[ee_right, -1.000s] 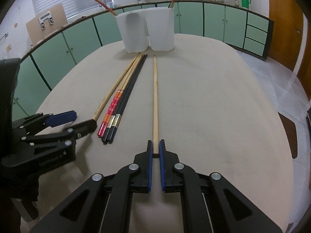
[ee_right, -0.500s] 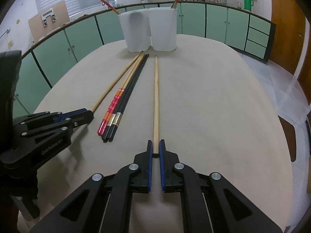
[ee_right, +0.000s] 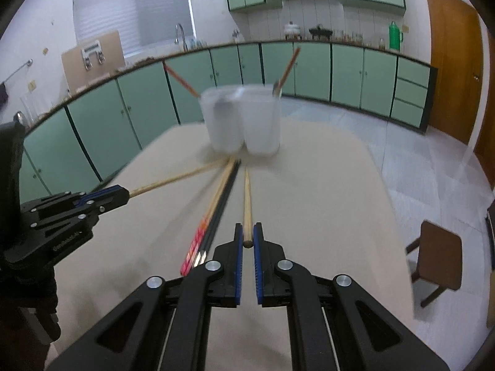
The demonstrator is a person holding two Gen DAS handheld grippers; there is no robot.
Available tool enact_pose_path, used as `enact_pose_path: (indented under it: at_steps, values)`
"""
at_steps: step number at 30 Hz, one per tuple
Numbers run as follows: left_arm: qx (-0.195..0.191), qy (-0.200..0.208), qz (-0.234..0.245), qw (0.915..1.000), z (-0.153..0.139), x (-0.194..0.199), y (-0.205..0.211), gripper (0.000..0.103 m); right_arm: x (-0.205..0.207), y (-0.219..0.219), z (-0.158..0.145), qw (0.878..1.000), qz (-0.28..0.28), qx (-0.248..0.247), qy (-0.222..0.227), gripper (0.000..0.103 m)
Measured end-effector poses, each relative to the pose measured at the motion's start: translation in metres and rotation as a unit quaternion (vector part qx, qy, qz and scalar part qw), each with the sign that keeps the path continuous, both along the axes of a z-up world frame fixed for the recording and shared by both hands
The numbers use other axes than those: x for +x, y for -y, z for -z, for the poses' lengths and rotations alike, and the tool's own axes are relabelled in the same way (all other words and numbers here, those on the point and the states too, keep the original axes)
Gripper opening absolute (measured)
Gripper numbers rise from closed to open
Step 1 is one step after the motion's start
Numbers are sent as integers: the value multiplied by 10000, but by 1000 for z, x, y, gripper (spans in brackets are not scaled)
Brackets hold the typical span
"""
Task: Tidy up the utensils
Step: 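Lift the wooden chopsticks and carry them over the white holder with both tools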
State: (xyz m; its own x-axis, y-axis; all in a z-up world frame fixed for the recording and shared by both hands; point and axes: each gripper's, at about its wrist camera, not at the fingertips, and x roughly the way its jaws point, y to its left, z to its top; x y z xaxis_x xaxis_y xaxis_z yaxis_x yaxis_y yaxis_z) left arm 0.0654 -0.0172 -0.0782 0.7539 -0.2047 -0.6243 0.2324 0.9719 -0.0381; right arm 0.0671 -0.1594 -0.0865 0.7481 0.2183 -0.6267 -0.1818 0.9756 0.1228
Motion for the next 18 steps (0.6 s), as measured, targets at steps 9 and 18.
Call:
enact_pose_path:
  at_steps: [9, 18]
  values:
    - [30, 749, 223, 9969, -68, 8, 2, 6, 15, 9, -69, 9978, -229, 154, 601, 6]
    - [-81, 969, 448, 9943, -102, 19, 4, 6, 37, 9, -118, 9958, -436, 218, 769, 6]
